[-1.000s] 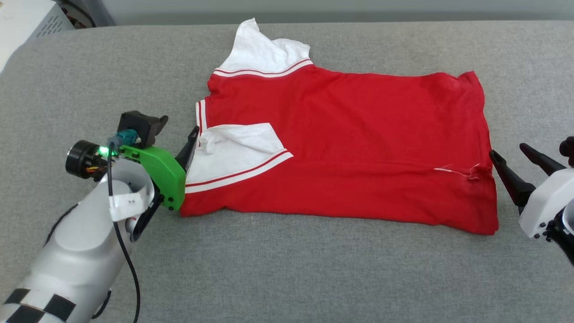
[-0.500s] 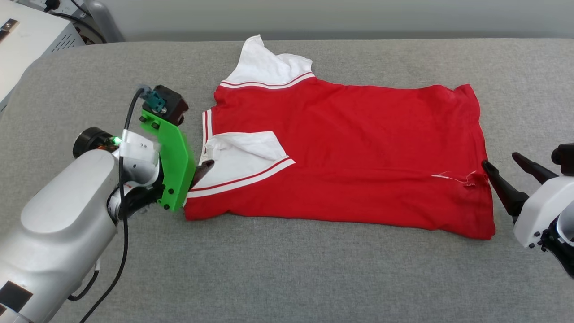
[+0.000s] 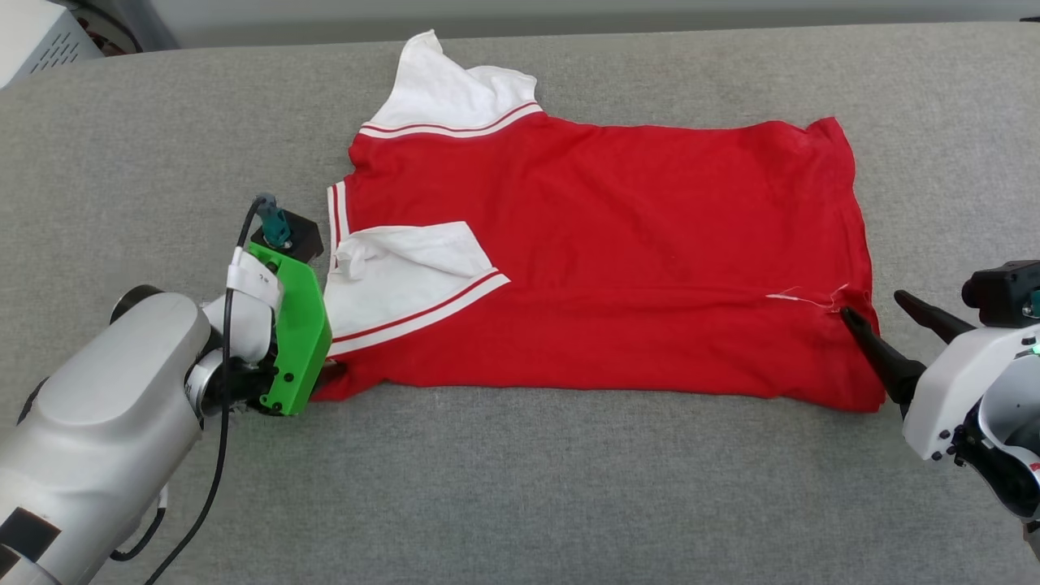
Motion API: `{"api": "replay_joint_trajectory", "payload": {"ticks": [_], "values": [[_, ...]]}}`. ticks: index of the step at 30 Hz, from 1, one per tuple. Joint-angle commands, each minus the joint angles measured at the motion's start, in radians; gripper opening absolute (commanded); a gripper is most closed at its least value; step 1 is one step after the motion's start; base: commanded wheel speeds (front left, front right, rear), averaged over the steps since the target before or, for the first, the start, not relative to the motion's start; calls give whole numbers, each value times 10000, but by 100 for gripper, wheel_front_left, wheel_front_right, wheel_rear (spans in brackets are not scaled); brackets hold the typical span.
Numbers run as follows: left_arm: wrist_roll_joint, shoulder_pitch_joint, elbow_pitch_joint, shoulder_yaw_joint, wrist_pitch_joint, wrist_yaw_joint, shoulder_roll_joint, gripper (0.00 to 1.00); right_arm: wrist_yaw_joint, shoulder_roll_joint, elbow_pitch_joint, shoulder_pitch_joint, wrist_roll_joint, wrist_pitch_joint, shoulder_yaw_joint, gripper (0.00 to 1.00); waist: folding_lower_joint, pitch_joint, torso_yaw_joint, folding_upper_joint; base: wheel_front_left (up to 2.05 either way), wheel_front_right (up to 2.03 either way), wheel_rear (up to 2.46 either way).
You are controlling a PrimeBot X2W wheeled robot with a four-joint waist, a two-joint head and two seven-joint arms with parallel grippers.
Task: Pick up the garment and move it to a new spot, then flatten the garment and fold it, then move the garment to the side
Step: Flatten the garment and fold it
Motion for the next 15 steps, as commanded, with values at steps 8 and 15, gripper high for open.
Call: {"api": "replay_joint_trajectory", "payload": {"ticks": [8,15], "values": [[-13,364,793,-826,67,-28,-255,100,-6,29,112,-326,100,-69,301,100,0,286,-224,35,0,0,0],[-156,117,479,-1188,-598,-28,-138,0,-6,-495,-153,-575,-10,-34,208,100,0,-46,-94,35,0,0,0]]}}
